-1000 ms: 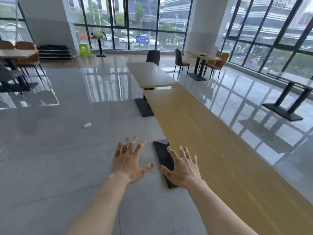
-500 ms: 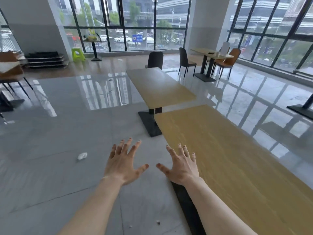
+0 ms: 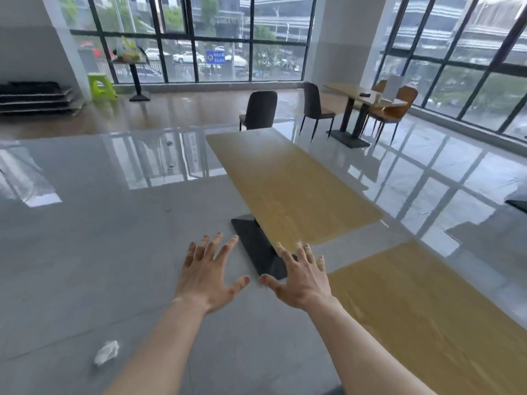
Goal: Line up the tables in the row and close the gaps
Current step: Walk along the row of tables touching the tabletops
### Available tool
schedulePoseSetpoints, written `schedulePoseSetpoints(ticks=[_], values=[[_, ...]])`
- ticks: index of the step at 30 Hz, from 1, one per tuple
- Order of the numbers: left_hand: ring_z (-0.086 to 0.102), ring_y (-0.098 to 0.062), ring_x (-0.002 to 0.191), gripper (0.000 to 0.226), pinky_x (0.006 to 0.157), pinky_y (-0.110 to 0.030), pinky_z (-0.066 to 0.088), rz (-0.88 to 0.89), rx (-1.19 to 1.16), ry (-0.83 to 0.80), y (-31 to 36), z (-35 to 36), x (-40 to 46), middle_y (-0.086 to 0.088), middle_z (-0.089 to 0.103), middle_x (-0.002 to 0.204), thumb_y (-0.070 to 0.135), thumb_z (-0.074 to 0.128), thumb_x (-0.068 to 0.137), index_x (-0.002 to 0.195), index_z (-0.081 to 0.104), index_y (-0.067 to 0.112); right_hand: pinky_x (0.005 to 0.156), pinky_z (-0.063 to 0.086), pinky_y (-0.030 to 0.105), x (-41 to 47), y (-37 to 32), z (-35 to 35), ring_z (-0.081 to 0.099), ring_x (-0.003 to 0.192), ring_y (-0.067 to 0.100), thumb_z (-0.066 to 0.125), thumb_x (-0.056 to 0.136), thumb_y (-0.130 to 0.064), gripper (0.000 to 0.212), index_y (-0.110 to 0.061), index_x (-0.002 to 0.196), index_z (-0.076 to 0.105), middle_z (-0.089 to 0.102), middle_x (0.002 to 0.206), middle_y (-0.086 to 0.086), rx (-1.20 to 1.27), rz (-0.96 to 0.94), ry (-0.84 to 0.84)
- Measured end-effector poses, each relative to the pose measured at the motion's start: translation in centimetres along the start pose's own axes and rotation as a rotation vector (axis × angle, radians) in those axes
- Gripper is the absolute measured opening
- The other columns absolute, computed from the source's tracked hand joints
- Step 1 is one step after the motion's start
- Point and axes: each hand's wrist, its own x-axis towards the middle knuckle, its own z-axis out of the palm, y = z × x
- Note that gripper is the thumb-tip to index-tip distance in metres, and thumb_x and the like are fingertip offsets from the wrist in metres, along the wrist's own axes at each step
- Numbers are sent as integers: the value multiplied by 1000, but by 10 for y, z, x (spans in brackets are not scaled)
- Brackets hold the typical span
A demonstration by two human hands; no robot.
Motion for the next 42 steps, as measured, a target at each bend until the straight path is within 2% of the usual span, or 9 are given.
schedulePoseSetpoints(ticks=[4,8,14,19,25,30,37,42], values=[[-10,-23,155,89,124,-44,-11,42,-38,-29,-75,-16,145,2,-1,170,77,43,87,157,-1,44,125,-2,56,145,-47,-12,-8,156,30,36,86,-83,90,-42,160,4,-1,171,9,43,80,-24],[-11,-22,155,88,123,-43,-11,98,-9,-62,-131,-33,283,4,-4,170,77,41,88,157,-3,43,125,-1,55,273,-79,-35,-8,156,29,37,87,-83,91,-40,160,4,-1,171,8,81,146,-24],[-11,-22,155,89,123,-44,-11,210,27,-55,-195,-18,507,3,-3,169,77,40,88,157,-5,43,125,1,55,492,-99,-47,-7,157,29,39,88,-80,91,-40,160,3,-2,171,8,130,204,27],[-12,-23,154,91,123,-44,-11,291,69,-132,-236,-6,692,4,-7,169,79,38,87,157,-8,44,125,-1,55,669,-107,-69,-9,156,29,40,89,-79,90,-40,161,1,-5,171,8,160,271,21],[-6,-24,155,96,124,-45,-5,405,21,-128,-273,-13,884,5,0,169,86,19,72,157,-3,46,125,-1,56,839,-125,-111,-7,156,30,40,89,-78,89,-40,160,2,-4,171,9,165,371,49],[-5,-24,155,91,124,-44,-5,508,10,-149,-315,9,1039,5,-1,169,81,40,85,156,-4,46,125,1,56,973,-134,-115,-6,156,30,40,89,-78,90,-40,160,1,-3,171,10,141,478,86],[-10,-22,154,90,123,-43,-10,729,-18,-255,-393,22,1226,5,-4,169,78,42,87,155,-7,46,125,1,56,1138,-182,-108,-7,157,29,39,88,-80,89,-41,160,2,-4,171,9,215,762,90],[-11,-23,155,90,123,-43,-11,878,17,-323,-420,21,1343,4,-5,169,79,39,88,157,-6,42,125,2,55,1232,-207,-119,-7,157,28,40,89,-79,88,-42,160,3,-2,171,8,287,914,115]])
